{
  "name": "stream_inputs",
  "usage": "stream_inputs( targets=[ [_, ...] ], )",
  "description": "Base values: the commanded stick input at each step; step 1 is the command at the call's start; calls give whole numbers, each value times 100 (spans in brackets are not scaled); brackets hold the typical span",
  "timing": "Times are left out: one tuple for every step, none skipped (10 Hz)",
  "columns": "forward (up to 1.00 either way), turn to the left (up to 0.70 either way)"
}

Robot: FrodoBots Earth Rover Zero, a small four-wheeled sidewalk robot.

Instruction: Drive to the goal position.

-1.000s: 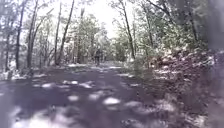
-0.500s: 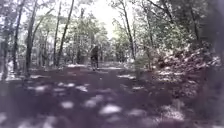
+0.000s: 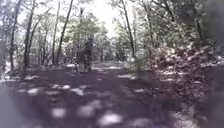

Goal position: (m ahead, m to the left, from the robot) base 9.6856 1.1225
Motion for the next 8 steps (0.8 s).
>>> stream_inputs(
  targets=[
    [45, 0],
    [45, 0],
    [45, 0],
    [45, 0],
    [45, 0],
    [45, 0],
    [45, 0],
    [45, 0]
  ],
)
